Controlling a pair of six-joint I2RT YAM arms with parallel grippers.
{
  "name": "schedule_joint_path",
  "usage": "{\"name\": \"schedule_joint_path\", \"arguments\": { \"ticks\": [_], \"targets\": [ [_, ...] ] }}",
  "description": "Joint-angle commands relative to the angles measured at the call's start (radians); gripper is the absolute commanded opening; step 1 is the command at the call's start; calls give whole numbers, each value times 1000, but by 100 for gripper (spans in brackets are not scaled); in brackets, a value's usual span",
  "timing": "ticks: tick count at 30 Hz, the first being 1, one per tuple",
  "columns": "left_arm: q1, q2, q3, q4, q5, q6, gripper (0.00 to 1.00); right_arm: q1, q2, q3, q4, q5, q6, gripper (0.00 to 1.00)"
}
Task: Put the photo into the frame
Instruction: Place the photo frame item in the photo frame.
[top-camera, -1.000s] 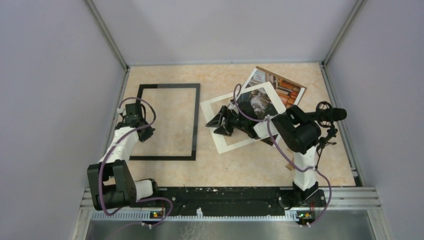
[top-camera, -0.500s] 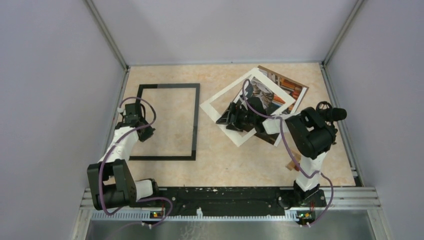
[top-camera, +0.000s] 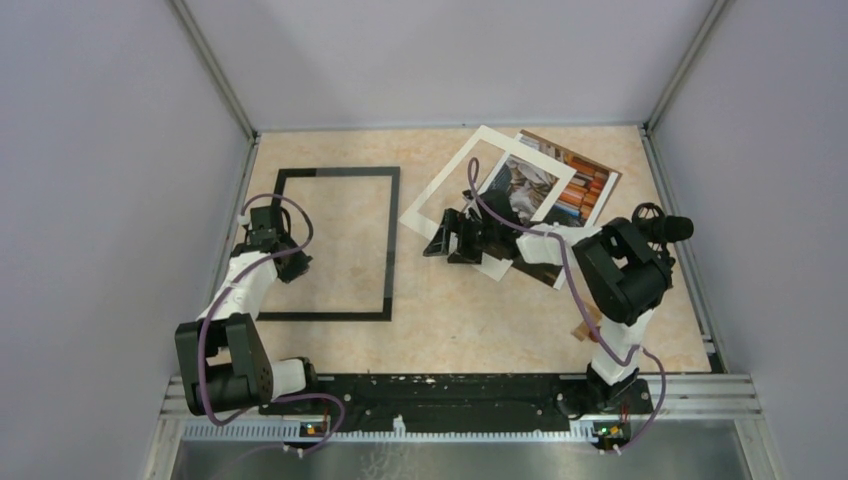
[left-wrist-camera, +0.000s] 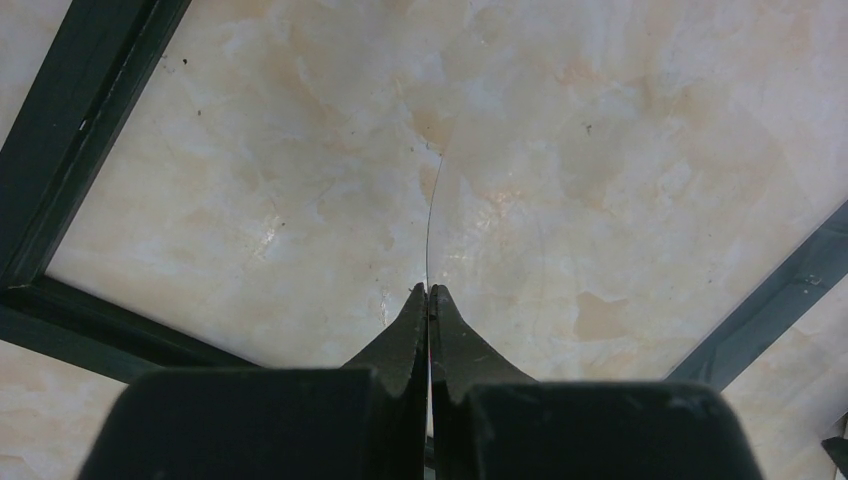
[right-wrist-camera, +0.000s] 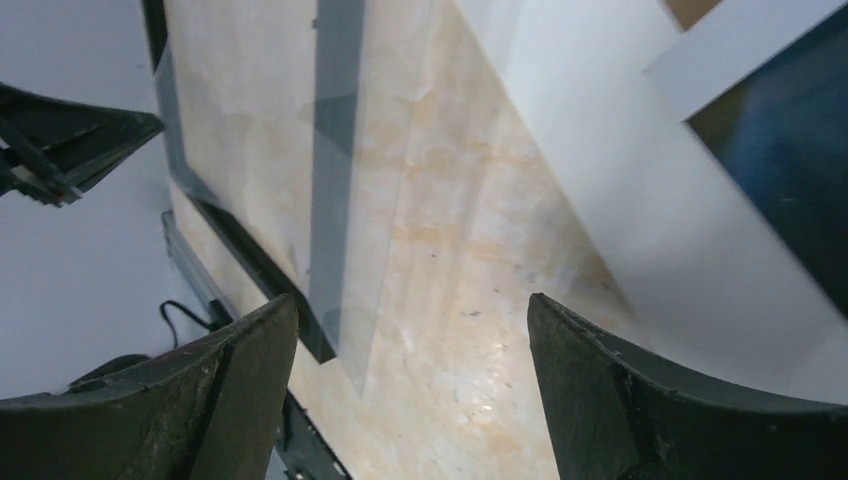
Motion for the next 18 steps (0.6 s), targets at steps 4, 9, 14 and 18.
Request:
{"name": "schedule_joint_path", "arguments": {
  "ticks": [4, 9, 14, 18],
  "targets": [
    [5, -1, 21, 31, 21, 14, 0, 43, 111, -25, 370, -89, 218, 71],
    [6, -7, 27, 30, 25, 13, 0, 87, 221, 7, 501, -117, 297, 64],
    [6, -16, 16, 43, 65, 11, 0, 88, 293, 37, 580, -125, 334, 59],
    [7, -47, 20, 48, 89, 33, 21, 87, 294, 9, 665, -107, 359, 34]
  ]
}}
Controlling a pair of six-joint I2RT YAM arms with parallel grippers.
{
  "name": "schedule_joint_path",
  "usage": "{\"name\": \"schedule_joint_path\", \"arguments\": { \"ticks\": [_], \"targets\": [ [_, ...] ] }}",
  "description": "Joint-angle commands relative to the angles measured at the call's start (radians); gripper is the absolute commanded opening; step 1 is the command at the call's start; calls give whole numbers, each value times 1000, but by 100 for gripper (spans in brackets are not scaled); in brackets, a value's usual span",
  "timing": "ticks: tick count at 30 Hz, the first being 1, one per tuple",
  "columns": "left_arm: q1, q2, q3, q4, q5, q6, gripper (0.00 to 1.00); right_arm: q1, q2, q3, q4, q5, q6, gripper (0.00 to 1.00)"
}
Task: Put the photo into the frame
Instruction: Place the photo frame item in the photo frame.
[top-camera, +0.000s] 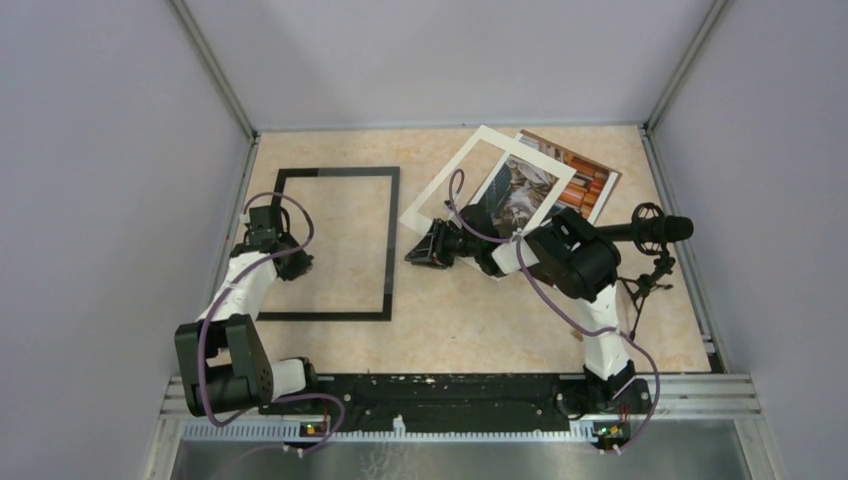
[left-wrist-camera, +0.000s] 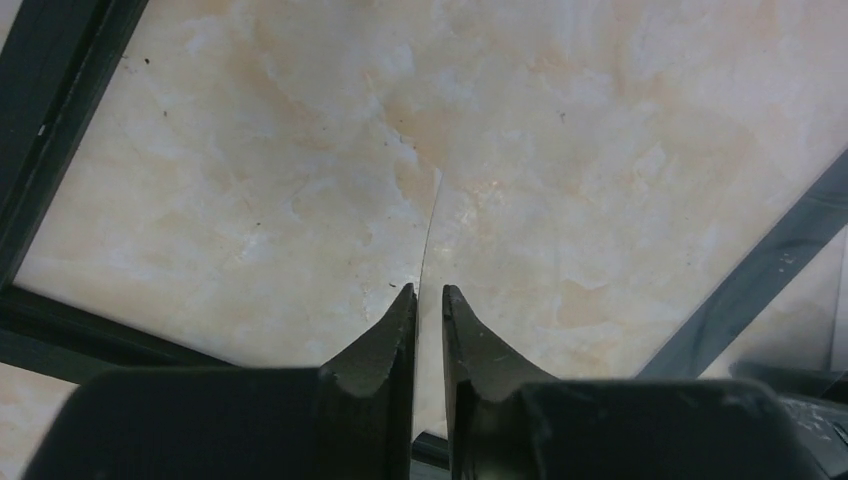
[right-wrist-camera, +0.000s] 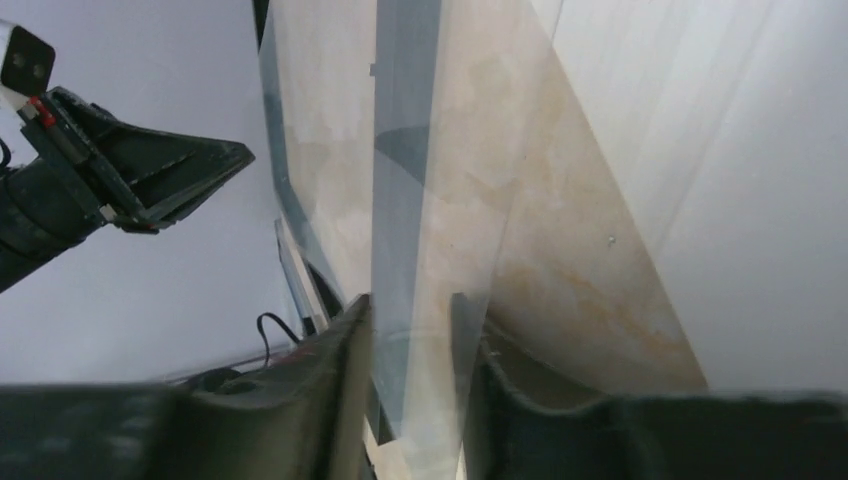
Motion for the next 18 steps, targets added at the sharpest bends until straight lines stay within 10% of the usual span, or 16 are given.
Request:
{"name": "schedule_joint_path", "arguments": {
  "ticks": [1, 5, 9, 18],
  "targets": [
    [5, -62, 19, 43, 46, 26, 31, 3, 3, -16, 130, 38, 31, 28],
    [4, -163, 14, 70, 74, 40, 70, -6, -12, -56, 166, 63, 21, 0],
    [3, -292, -34, 141, 103, 55, 97, -21, -35, -80, 122, 42, -9, 0],
    [-21, -248, 73, 208, 330, 76, 98, -23, -113, -88, 42, 68, -121, 0]
  ]
}}
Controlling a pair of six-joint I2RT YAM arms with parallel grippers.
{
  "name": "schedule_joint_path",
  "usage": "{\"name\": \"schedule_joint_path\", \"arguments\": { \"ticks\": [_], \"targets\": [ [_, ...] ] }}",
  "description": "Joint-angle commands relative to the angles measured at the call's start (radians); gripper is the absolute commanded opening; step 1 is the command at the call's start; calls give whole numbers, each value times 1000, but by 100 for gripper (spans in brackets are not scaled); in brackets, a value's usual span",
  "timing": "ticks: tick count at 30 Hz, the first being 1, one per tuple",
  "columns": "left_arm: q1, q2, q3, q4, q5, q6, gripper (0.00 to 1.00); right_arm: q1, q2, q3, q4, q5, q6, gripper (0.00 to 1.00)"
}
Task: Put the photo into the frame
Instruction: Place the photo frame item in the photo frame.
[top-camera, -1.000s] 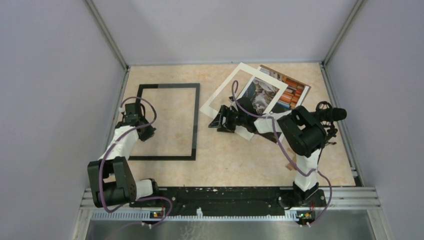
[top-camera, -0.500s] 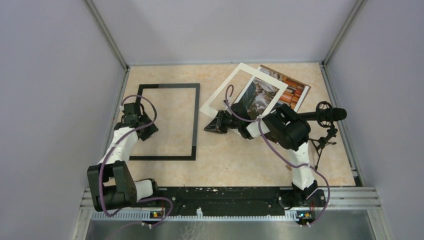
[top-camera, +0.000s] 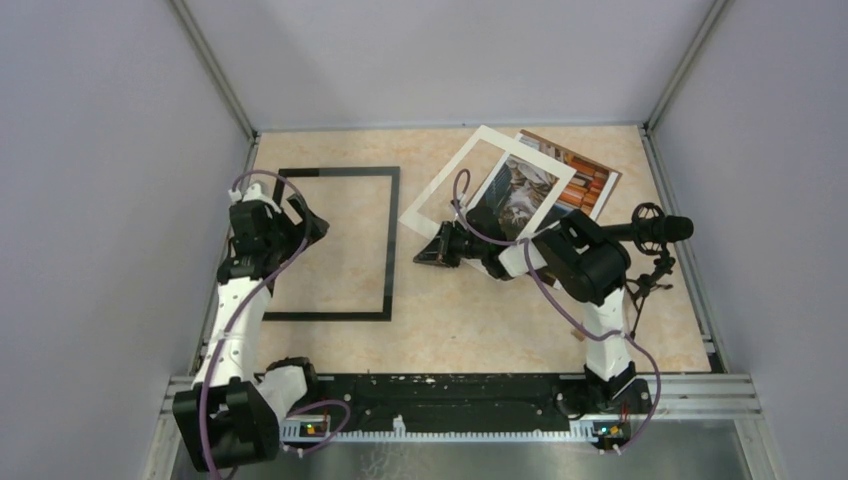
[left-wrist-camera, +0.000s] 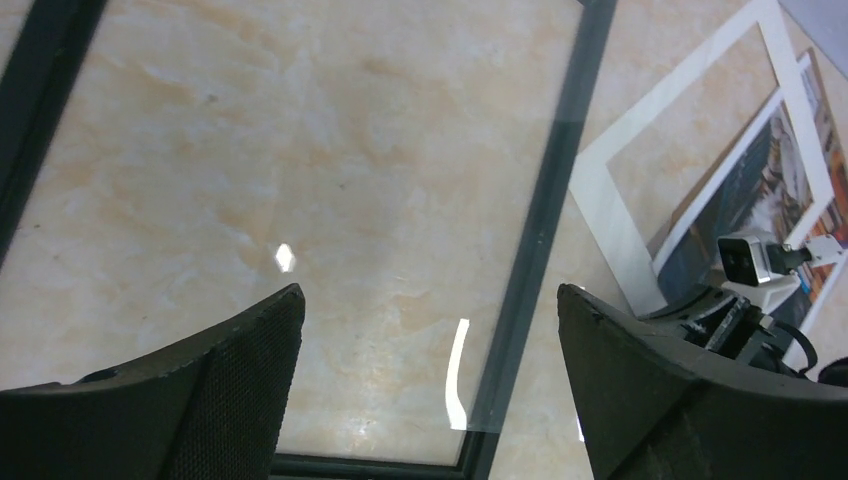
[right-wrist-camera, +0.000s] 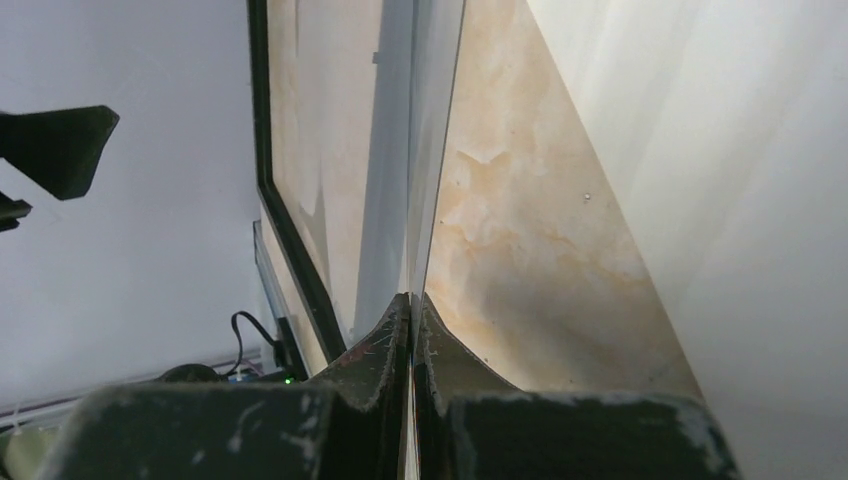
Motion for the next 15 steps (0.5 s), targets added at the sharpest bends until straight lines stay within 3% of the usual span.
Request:
{"name": "schedule_joint_path", "arguments": {
  "ticks": [1, 7, 15],
  "targets": [
    [-31, 60, 98, 76, 162, 39, 98, -4, -82, -26, 19, 43, -62, 0],
    [-116, 29, 84, 139, 188, 55, 98, 16, -84, -68, 108, 91, 3, 0],
    [-152, 9, 41, 159, 206, 46, 98, 61, -131, -101, 64, 182, 10, 0]
  ]
}}
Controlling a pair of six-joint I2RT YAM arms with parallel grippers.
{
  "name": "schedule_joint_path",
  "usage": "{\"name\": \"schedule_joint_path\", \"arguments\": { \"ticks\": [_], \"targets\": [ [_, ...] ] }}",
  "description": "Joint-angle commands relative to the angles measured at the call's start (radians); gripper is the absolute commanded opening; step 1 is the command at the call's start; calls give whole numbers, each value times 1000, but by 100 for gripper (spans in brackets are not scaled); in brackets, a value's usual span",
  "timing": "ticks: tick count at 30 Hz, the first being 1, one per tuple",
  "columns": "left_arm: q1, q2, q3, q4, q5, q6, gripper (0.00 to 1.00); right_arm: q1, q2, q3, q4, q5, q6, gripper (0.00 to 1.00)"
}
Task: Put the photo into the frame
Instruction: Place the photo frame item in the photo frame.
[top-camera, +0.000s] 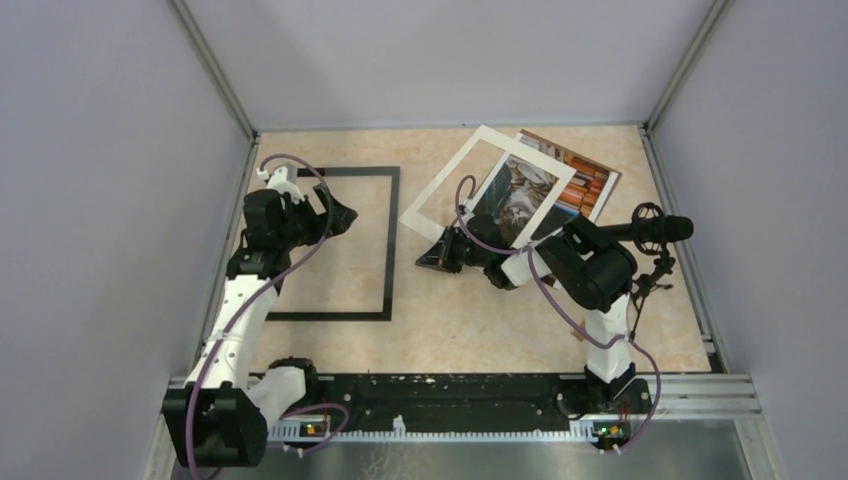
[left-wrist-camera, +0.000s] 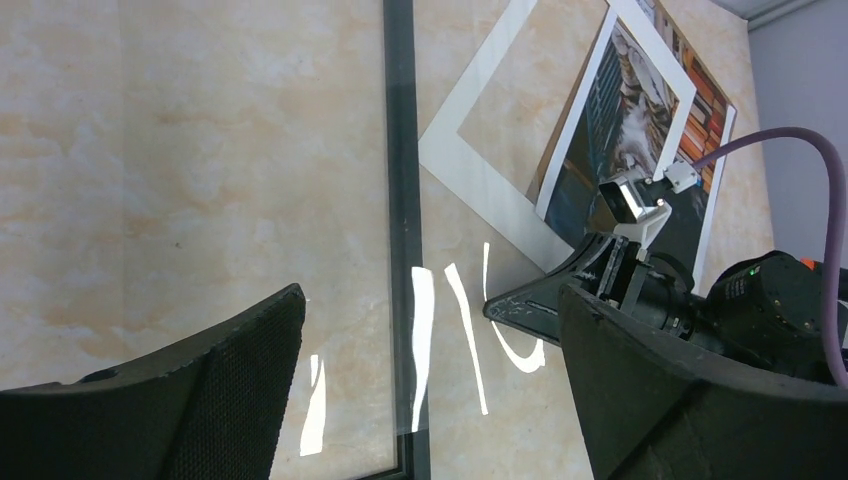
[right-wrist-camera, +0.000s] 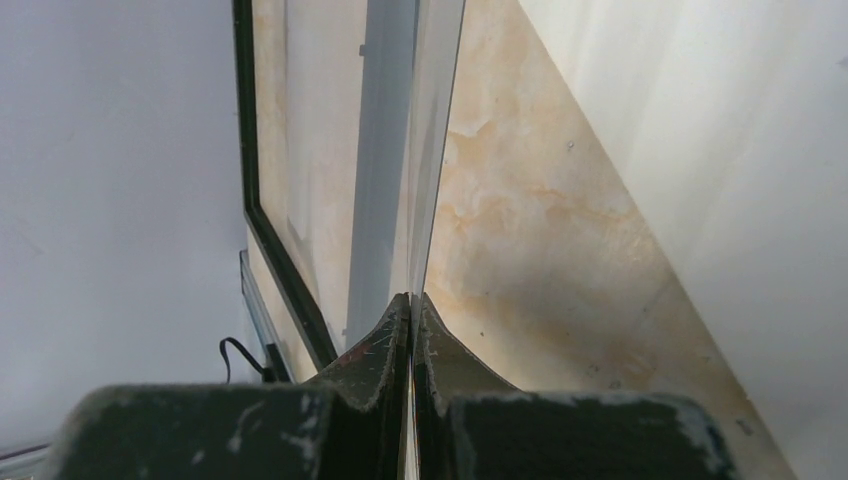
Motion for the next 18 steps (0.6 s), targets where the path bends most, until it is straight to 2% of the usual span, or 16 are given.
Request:
{"name": "schedule_joint_path", "arguments": {
  "ticks": [1, 4, 8, 14, 18],
  "targets": [
    [-7, -19, -27, 62, 27, 9, 98, 25, -73, -22, 27, 63, -3, 0],
    [-7, -16, -30, 53, -3, 19, 98, 26, -73, -21, 25, 66, -16, 0],
    [-6, -19, -31, 21, -111, 31, 97, 26, -26, 13, 79, 19, -18, 0],
    [0, 14, -91, 17, -248, -67, 98, 26, -10, 14, 136, -37, -74, 0],
    [19, 100, -61, 3, -443, -142, 98, 24, -16, 23, 129, -77, -112, 0]
  ]
}}
